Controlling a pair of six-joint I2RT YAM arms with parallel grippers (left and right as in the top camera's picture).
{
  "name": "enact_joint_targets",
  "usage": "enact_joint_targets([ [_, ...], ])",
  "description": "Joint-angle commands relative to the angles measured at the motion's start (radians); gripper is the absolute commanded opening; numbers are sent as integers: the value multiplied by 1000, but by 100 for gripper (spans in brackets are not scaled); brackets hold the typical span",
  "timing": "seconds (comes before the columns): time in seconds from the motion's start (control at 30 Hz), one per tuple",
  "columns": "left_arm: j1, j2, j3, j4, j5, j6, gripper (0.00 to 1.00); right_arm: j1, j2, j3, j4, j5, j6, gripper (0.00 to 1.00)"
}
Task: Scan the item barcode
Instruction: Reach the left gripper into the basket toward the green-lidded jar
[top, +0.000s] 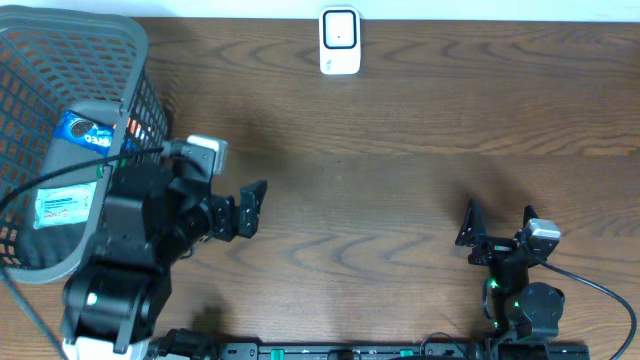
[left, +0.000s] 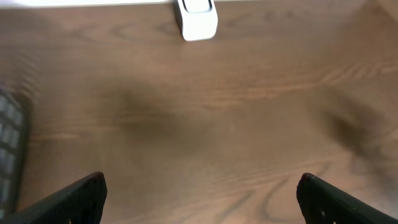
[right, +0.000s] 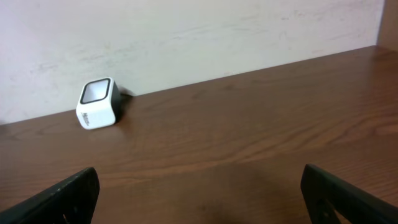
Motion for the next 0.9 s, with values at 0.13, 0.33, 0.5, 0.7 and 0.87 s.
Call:
enact_joint_targets([
  [0.13, 34, 179, 462, -267, -116, -128, 98, 10, -5, -2, -4, 8, 11, 99],
  [0.33, 176, 394, 950, -540, -381, -294, 98, 10, -5, -2, -4, 8, 11, 99],
  [0.5, 429, 528, 1097, -641, -415, -435, 98, 10, -5, -2, -4, 8, 10, 99],
  [0.7, 593, 676, 1096, -677, -415, -482, 98, 10, -5, -2, -4, 8, 10, 99],
  [0.87, 608, 804, 1095, -678, -416, -470, 98, 10, -5, -2, -4, 8, 11, 99],
])
